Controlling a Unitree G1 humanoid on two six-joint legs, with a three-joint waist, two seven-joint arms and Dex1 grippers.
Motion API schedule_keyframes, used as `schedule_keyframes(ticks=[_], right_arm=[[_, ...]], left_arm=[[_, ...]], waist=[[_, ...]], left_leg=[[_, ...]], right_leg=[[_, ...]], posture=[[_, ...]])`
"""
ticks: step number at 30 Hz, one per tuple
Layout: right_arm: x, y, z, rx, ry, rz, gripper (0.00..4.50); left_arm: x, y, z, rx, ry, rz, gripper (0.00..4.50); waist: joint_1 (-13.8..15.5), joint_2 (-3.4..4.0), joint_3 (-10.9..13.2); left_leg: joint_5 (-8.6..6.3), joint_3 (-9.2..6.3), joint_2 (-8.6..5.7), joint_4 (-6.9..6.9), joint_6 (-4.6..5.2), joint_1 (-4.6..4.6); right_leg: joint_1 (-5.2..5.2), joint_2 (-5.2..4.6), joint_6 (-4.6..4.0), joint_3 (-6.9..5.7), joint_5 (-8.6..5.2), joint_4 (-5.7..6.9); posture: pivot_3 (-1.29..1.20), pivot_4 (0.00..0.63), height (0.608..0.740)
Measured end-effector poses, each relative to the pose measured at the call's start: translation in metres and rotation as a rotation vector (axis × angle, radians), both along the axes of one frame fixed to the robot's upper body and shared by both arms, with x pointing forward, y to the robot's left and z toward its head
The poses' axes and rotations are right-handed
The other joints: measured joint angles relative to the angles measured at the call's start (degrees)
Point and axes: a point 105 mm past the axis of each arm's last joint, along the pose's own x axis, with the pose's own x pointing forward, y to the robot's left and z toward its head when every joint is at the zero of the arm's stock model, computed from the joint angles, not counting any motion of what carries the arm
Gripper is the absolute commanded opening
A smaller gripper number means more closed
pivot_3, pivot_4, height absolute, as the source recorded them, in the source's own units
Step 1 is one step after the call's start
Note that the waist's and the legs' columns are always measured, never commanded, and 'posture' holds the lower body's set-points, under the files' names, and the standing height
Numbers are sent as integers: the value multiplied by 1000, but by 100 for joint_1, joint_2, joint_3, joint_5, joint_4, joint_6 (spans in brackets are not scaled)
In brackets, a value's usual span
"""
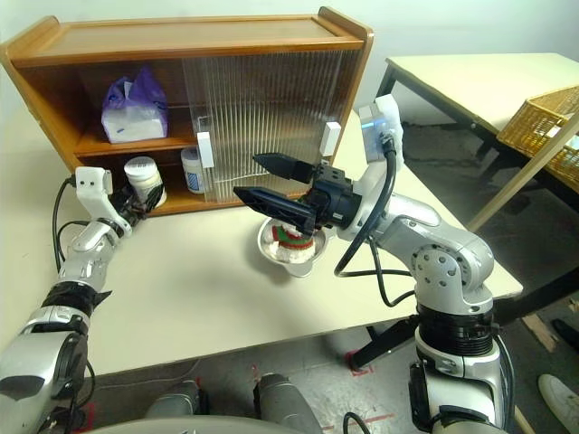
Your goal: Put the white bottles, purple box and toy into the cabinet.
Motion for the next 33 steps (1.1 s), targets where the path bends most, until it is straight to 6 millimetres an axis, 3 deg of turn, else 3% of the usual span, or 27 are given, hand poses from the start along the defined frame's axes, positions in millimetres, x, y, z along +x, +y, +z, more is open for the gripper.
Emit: schedule_keyframes(ticks=[15, 19, 26, 33], right_arm=[[-2, 0, 1, -5, -9, -7, 4500], [-2, 0, 1, -4, -7, -9, 4500], [-2, 0, 1, -3, -6, -10, 4500], [-2, 1, 1, 1, -4, -4, 4500]], left_arm=[[18, 10, -4, 3, 42, 220, 3076], [20, 8, -2, 7, 37, 220, 4447], [22, -5, 9, -38, -17, 161, 4483], [14, -3, 28, -60, -143, 137, 4483]], waist=[[-52, -13, 8], [-53, -15, 10], [-53, -15, 10], [-47, -15, 11]], left_leg=[[39, -2, -88, -1, 14, 4], [39, -2, -91, -1, 14, 2], [39, -2, -96, -3, 14, 2], [39, -12, -142, -5, 14, 3]], right_leg=[[13, -17, 56, 2, 24, -10], [14, -21, 59, 3, 22, -13], [15, -18, 61, 0, 20, -12], [18, -18, 66, 0, 16, -12]], posture=[[-188, 42, 740], [-188, 42, 740], [-166, 47, 740], [-147, 53, 740]])
